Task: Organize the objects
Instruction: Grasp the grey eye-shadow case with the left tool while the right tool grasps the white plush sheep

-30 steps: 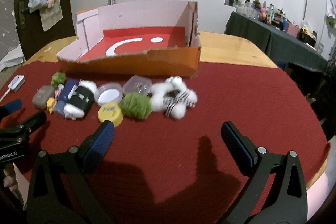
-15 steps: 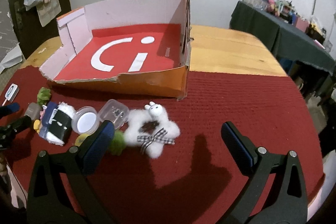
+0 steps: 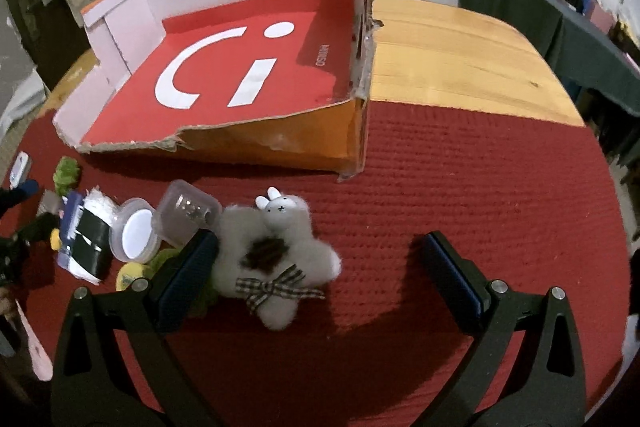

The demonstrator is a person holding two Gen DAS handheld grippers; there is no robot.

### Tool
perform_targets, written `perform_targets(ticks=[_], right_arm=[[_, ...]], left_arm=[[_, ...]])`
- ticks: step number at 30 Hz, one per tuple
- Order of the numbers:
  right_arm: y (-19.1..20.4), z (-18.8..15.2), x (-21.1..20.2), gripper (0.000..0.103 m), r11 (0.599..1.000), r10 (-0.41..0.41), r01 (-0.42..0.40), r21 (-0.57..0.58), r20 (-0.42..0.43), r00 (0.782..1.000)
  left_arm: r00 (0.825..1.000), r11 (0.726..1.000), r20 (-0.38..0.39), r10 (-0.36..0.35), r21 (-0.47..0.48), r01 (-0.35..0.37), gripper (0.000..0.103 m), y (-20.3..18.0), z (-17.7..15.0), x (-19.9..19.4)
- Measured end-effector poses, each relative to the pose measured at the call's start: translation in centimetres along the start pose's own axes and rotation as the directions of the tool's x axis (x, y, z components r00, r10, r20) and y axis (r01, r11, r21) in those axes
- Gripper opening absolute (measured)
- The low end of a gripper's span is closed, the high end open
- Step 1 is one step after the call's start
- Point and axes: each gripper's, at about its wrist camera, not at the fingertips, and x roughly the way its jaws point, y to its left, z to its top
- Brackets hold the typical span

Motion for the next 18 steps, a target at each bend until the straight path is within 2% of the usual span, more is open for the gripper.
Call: perform_targets(ticks=[3, 10, 15, 16, 17, 18], right_arm=[[0.0, -0.1, 0.0, 0.103, 1.000, 0.000, 0.000, -0.014, -0.011, 1.000], [0.0, -0.5, -0.3, 0.101, 1.000, 0.002, -0.002, -0.031, 0.013, 1.000], [0.3, -0.7, -0.7, 0.088, 0.999, 0.023, -0.021, -0.049, 0.044, 0.999], [0.4, -0.8, -0.7, 0.084, 0.998, 0.027, -0.024, -0.056, 0.049, 0.998], [0.5, -0.8, -0.8, 0.079, 0.998, 0.032, -0.028, -0.061, 0.053, 0.998], [0.6, -0.9, -1.0, 0.069, 0.997, 0.036, -0.033, -0.065, 0.058, 0.998]], left_arm=[[1.000, 1.000, -0.011, -0.006, 0.010, 0.006, 0.095, 0.0, 0.0, 0.3], [1.000, 0.999, 0.000, -0.014, 0.042, 0.014, 0.083, -0.7, -0.4, 0.5], [0.999, 0.998, 0.020, -0.038, 0.053, 0.036, 0.074, -1.0, -0.7, 0.2], [0.999, 0.997, 0.023, -0.045, 0.057, 0.043, 0.069, -1.1, -0.7, 0.1], [0.998, 0.997, 0.025, -0.051, 0.059, 0.050, 0.063, -1.1, -0.7, 0.0], [0.998, 0.997, 0.028, -0.055, 0.060, 0.053, 0.061, -1.2, -0.8, -0.1]])
